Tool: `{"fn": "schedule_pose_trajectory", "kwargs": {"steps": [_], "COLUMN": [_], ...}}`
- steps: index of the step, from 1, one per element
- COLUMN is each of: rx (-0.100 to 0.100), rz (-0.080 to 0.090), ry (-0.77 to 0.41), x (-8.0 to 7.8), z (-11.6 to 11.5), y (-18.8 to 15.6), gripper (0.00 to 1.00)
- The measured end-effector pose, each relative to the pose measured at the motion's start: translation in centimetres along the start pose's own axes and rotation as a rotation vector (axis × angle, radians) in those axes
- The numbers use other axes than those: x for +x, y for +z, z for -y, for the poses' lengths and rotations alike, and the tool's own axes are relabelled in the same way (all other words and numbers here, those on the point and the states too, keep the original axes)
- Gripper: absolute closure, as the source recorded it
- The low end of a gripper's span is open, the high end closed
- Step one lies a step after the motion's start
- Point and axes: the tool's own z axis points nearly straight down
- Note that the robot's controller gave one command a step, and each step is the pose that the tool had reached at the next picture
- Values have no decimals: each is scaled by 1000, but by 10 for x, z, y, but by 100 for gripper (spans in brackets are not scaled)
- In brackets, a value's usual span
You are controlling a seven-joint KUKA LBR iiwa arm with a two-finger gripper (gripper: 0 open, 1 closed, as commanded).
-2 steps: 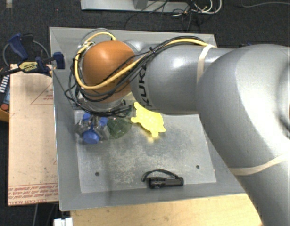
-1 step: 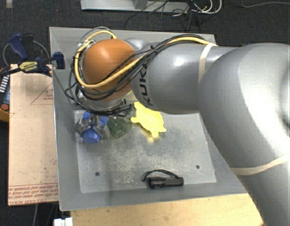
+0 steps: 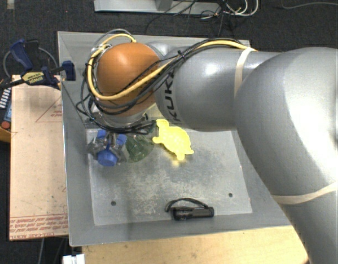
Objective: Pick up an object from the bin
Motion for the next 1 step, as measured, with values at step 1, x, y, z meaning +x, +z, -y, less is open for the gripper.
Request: {"fn": "schedule_pose_trajectory", "kwargs": {"steps": [1], "rx": [2], "rz": [2], "ry": [1], "x": [-1], "z": [0], "y": [-14], "gripper": [100]}}
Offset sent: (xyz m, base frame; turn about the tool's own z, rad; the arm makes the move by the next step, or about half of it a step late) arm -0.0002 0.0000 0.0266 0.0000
